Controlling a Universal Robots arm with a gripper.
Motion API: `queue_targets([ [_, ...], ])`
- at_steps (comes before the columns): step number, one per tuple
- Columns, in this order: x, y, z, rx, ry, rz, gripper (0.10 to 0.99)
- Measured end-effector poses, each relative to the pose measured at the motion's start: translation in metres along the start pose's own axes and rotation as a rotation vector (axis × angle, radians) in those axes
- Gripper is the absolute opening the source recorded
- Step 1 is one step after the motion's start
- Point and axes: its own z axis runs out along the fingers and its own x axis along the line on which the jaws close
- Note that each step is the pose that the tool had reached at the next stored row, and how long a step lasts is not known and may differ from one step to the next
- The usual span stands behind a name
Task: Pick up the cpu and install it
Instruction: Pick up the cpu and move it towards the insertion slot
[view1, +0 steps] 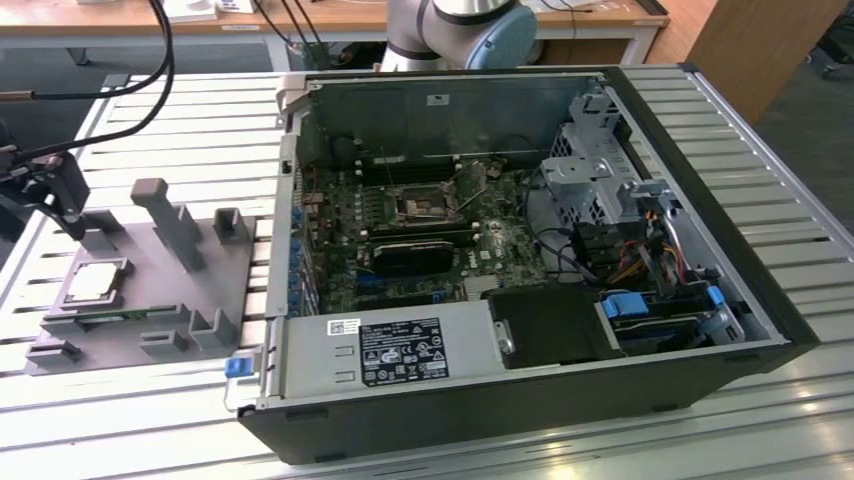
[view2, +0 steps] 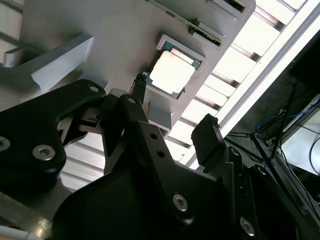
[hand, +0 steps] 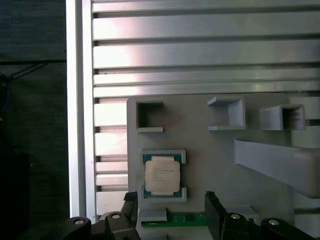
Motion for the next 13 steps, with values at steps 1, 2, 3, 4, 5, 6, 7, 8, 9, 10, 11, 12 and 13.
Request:
queue_targets([
  [1, 0.0000, 0.0000, 0.0006, 0.000, -0.0001, 0.000, 0.647],
  [2, 0.0000, -0.0001, 0.0012, 0.000, -0.0001, 0.000, 0.647],
  [3, 0.0000, -0.0001, 0.0019, 0.000, -0.0001, 0.000, 0.647],
  [4, 0.0000, -0.0001, 0.0025, 0.000, -0.0001, 0.000, 0.647],
  [5, 0.0000, -0.0002, 0.0031, 0.000, 0.0000, 0.000, 0.647],
  [6, 0.0000, -0.0002, 0.0037, 0.000, -0.0001, 0.000, 0.647],
  [7, 0.0000, -0.0002, 0.0043, 0.000, -0.0001, 0.000, 0.647],
  [8, 0.0000, -0.0003, 0.0050, 0.000, -0.0001, 0.000, 0.647],
  [9, -0.0001, -0.0005, 0.0059, 0.000, 0.0000, 0.000, 0.647],
  [10, -0.0001, -0.0006, 0.0072, 0.000, -0.0001, 0.000, 0.647],
  [11, -0.0001, -0.0006, 0.0085, 0.000, 0.0000, 0.000, 0.647],
  [12, 0.0000, -0.0007, 0.0100, 0.000, 0.0000, 0.000, 0.647],
  [13, 0.0000, -0.0008, 0.0116, 0.000, 0.0000, -0.001, 0.647],
])
